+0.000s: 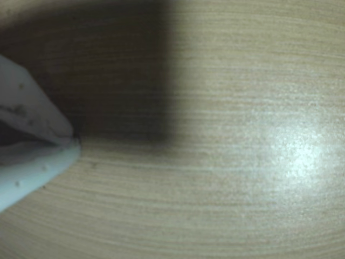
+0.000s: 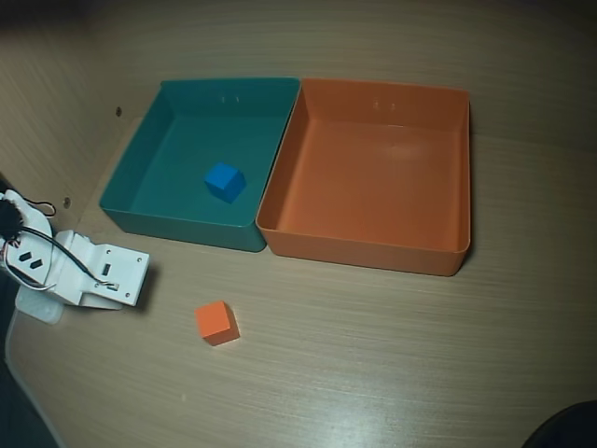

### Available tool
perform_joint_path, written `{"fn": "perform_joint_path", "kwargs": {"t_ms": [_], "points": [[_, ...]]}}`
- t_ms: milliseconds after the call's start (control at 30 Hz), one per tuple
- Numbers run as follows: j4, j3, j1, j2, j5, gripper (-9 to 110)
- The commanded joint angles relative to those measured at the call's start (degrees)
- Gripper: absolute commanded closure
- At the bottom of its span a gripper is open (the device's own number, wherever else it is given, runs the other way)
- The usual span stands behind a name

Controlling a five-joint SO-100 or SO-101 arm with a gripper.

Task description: Grasp a cube and put it in the box.

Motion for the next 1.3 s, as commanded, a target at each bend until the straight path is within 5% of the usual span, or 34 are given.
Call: {"fn": "perform_joint_path", "kwargs": {"t_ms": [0, 600, 1267], "points": [[1.3, 2.5, -0.5, -0.4, 0.5, 107], [1.8, -23.0, -0.5, -2.5, 0.6, 107], [1.2, -67.8, -2.8, -54.1, 0.4, 107]]}}
